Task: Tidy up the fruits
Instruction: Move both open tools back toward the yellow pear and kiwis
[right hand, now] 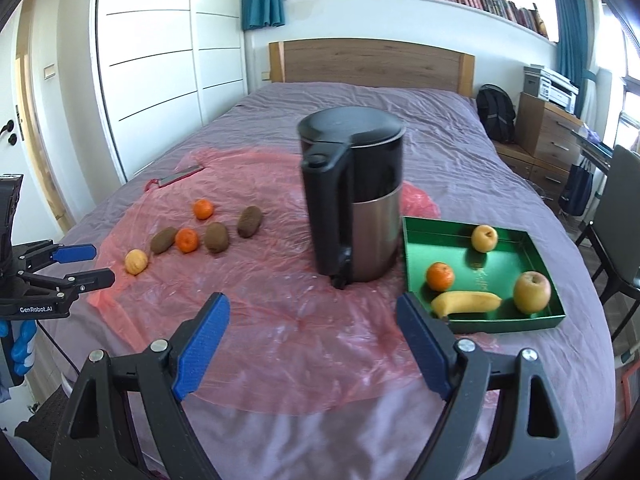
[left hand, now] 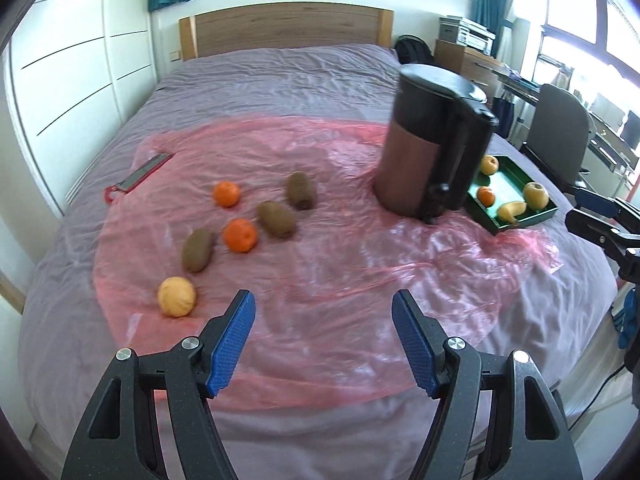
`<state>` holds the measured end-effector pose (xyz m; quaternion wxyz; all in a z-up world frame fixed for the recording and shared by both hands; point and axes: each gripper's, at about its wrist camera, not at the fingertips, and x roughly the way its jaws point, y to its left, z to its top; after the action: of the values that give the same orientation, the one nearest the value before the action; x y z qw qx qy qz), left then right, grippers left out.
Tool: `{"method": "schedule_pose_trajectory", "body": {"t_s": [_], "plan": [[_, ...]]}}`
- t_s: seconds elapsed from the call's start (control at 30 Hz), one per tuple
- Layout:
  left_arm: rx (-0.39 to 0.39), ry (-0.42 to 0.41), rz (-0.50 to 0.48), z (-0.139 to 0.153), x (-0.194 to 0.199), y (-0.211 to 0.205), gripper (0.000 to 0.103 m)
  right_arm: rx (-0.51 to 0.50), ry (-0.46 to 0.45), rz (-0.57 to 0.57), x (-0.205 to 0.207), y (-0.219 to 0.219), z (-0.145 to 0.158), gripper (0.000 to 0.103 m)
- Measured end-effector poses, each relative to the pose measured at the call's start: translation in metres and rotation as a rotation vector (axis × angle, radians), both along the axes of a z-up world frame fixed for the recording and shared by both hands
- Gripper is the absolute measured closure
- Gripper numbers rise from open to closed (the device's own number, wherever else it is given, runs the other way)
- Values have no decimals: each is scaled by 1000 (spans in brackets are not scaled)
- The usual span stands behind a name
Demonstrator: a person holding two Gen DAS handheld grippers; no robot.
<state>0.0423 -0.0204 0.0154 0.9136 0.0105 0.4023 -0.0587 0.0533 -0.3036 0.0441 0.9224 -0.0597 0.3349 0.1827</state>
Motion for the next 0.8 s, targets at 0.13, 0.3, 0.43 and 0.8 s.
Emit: {"method": "schedule_pose_trajectory", "body": {"t_s": [0.13, 0.3, 0.43, 0.8], "plan": [[-5, 6, 49, -8, -5, 34, 34, -5, 15, 28, 3, 25, -3, 0], [-10, 15, 114, -24, -9, 80, 28, -25, 36, 58, 8, 55, -10, 0], [-32, 35, 171, -39, -9, 115, 28, -41, 60, 75, 15, 75, -20, 0], [-83, 82, 234, -72, 13, 173, 28, -87, 130, 161, 49, 140, -53, 0]]}}
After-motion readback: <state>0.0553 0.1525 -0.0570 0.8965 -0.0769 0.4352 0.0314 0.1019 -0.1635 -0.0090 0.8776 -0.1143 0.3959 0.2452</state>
